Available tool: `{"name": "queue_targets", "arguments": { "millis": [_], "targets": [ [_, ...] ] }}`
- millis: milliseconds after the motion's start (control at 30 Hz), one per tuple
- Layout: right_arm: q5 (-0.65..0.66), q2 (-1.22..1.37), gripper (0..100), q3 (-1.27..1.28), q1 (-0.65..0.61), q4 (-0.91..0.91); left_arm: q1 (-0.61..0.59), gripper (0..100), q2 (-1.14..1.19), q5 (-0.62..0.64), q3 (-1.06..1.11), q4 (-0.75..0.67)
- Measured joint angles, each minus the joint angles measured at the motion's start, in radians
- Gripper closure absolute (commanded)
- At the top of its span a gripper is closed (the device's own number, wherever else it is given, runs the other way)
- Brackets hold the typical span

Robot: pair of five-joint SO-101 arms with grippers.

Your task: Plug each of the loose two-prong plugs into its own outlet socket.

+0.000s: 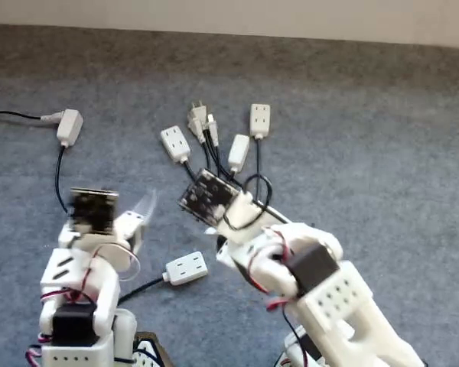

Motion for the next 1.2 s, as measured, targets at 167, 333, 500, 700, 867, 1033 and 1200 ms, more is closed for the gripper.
{"name": "queue_targets", "arguments": {
  "millis": [167,333,500,700,867,1033,1200],
  "targets": [
    [0.057,0.259,99.2,-0.127,0.005,0.0,-0.044,75,0.17,0.061,-0.104,-0.003],
    [0.23,0.502,99.2,-0.316,-0.031,0.097,-0.114,75,0.508,0.069,-0.282,-0.003],
    [0.459,0.643,99.2,-0.542,-0.149,0.298,-0.17,75,0.937,0.069,-0.465,-0.003],
    [0.661,0.664,99.2,-0.628,-0.227,0.396,-0.238,75,1.389,0.069,-0.683,-0.003],
    [0.775,0.666,99.2,-0.601,-0.232,0.399,-0.267,75,1.588,0.069,-0.836,0.069],
    [0.824,0.667,99.2,-0.493,-0.232,0.31,-0.267,74,1.653,0.069,-0.925,0.149],
    [0.829,0.667,99.2,-0.368,-0.232,0.15,-0.296,75,1.712,0.049,-0.98,0.18]
  ]
}}
